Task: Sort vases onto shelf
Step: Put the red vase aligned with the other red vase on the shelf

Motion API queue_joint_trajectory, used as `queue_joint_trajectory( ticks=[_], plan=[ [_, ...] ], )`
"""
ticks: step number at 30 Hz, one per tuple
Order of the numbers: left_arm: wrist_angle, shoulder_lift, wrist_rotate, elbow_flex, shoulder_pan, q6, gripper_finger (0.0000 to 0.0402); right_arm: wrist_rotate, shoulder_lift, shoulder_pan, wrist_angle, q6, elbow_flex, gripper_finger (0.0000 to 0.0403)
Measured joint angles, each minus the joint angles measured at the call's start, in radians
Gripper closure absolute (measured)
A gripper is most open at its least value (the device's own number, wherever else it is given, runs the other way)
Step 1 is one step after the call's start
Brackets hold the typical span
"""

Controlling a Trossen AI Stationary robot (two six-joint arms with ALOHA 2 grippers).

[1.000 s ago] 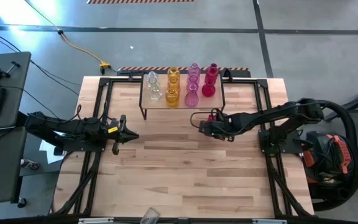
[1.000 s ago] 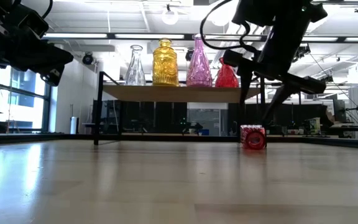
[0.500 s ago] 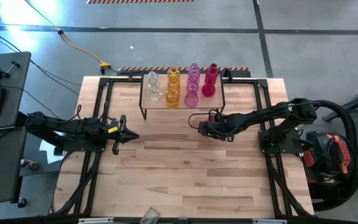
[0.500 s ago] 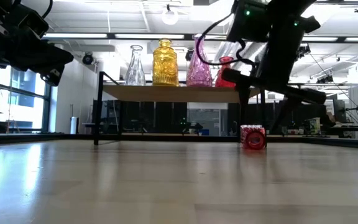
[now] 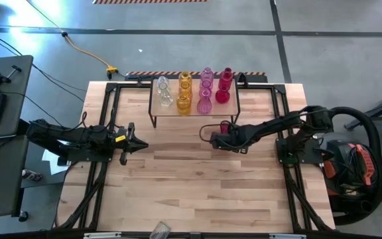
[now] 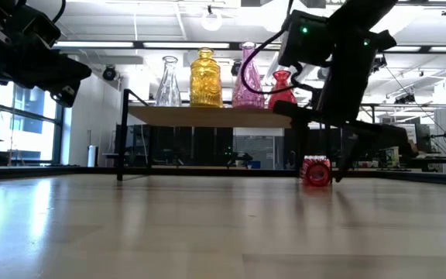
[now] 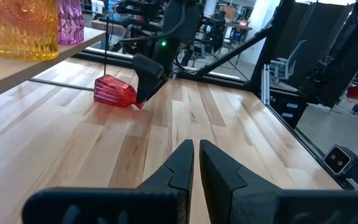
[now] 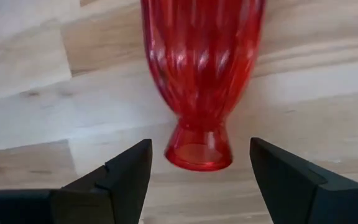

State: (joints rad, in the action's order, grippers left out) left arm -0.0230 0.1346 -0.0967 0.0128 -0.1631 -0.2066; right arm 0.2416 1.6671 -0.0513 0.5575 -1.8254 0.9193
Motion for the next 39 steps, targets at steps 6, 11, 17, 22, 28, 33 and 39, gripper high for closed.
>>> queue_joint_trajectory(
  ticks=[6,11,17,22,28,33,39],
  plan=[
    [0.000,0.000,0.000,0.000,0.000,0.000,0.0383,0.133,0.022,-0.047,-0.013,-0.026,0.000,0.0151],
    [0.000,0.000,0.000,0.000,0.000,0.000,0.0383,0.147,0.059,-0.063,-0.029,-0.036,0.000,0.0151],
    [0.000,0.000,0.000,0.000,0.000,0.000,0.0383,0.163,0.075,-0.064,-0.039,-0.028,0.001,0.0151],
    [0.000,0.000,0.000,0.000,0.000,0.000,0.0383,0.173,0.075,-0.063,-0.044,-0.027,0.001,0.0175],
    [0.000,0.000,0.000,0.000,0.000,0.000,0.0383,0.173,0.076,-0.063,-0.044,-0.037,0.002,0.0245],
    [0.000,0.000,0.000,0.000,0.000,0.000,0.0383,0.169,0.075,-0.063,-0.042,-0.043,0.003,0.0277],
    [0.000,0.000,0.000,0.000,0.000,0.000,0.0383,0.111,0.066,-0.061,-0.032,-0.043,0.004,0.0264]
  ],
)
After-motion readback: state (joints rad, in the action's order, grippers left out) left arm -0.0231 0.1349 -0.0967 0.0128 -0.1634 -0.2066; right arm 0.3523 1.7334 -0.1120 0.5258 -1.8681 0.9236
